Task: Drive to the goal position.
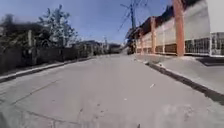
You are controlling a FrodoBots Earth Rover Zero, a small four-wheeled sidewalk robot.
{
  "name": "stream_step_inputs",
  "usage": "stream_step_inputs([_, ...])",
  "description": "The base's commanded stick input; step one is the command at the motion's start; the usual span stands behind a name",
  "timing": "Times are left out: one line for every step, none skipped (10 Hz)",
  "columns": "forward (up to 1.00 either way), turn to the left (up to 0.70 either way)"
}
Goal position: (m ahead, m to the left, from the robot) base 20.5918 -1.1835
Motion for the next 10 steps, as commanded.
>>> stream_step_inputs([0.85, -0.04])
stream_step_inputs([0.84, -0.14])
stream_step_inputs([0.83, -0.25])
stream_step_inputs([0.83, -0.32])
stream_step_inputs([0.84, -0.22])
stream_step_inputs([0.84, -0.09])
stream_step_inputs([0.85, -0.01])
stream_step_inputs([0.85, -0.06])
stream_step_inputs([0.85, -0.12])
stream_step_inputs([0.85, -0.15])
